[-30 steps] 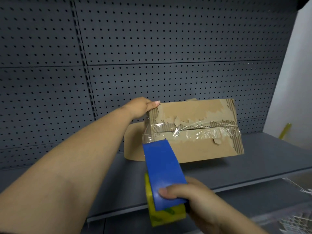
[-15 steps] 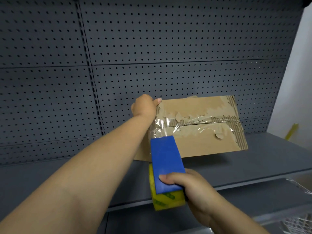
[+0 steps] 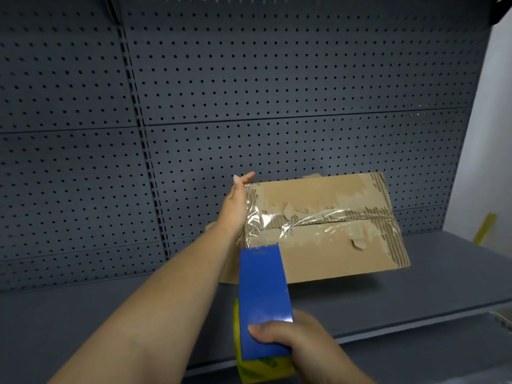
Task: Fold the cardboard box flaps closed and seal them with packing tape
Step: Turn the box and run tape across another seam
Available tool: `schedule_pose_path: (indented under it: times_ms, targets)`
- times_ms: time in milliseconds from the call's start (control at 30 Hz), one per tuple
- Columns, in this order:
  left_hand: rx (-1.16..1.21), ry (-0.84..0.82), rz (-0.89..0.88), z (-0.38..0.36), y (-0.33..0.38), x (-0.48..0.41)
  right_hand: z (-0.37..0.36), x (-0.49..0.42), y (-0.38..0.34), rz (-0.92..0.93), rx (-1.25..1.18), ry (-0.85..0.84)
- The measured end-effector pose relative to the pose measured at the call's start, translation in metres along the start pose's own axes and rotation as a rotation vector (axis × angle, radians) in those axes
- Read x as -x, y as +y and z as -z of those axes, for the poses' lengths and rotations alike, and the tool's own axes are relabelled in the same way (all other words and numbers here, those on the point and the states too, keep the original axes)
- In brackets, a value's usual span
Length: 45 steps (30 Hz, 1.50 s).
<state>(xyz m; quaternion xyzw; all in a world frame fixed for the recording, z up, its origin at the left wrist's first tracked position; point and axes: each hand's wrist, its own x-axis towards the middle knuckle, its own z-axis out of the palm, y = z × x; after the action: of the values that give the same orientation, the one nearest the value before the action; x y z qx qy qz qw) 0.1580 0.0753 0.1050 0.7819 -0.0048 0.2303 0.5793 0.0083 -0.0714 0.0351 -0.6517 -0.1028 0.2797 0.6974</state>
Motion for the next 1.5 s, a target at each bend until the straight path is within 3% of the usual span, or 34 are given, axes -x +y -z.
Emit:
schedule_pose_path:
  times_ms: [100, 200, 333, 433, 600, 667, 867, 1167, 1400, 1500]
  targets:
    - [-0.121, 0.101, -0.015, -0.003, 0.002, -0.004, 0.004, -0.003, 0.000, -0.001, -0.001, 0.008]
    - [-0.336, 0.311, -0.185, 0.000, 0.005, 0.002, 0.004, -0.004, 0.002, -0.008, -0.020, 0.016]
    - [-0.469, 0.334, -0.296, 0.004, 0.012, 0.017, 0.004, 0.000, 0.004, 0.028, -0.071, 0.013]
    - [-0.463, 0.226, -0.302, 0.010, 0.012, 0.030, 0.003, 0.005, 0.003, 0.044, -0.119, 0.010]
    - [-0.357, -0.201, -0.193, 0.019, -0.001, 0.044, 0.001, 0.012, 0.002, 0.050, -0.137, 0.010]
    - [-0.323, -0.285, -0.141, 0.015, -0.003, 0.045, -0.001, 0.014, 0.003, 0.053, -0.092, 0.009]
    - [-0.372, -0.250, -0.148, 0.006, -0.004, 0.040, -0.002, 0.019, 0.008, 0.037, -0.029, -0.016]
    - [-0.393, -0.223, 0.008, -0.011, 0.019, 0.018, 0.011, 0.030, -0.015, 0.114, -0.192, -0.021]
    - [-0.487, -0.215, 0.117, -0.022, 0.028, -0.001, 0.012, 0.036, -0.025, 0.019, -0.183, -0.001]
    - [-0.484, -0.126, 0.098, -0.027, 0.025, -0.007, 0.011, 0.038, -0.035, 0.010, -0.145, 0.013]
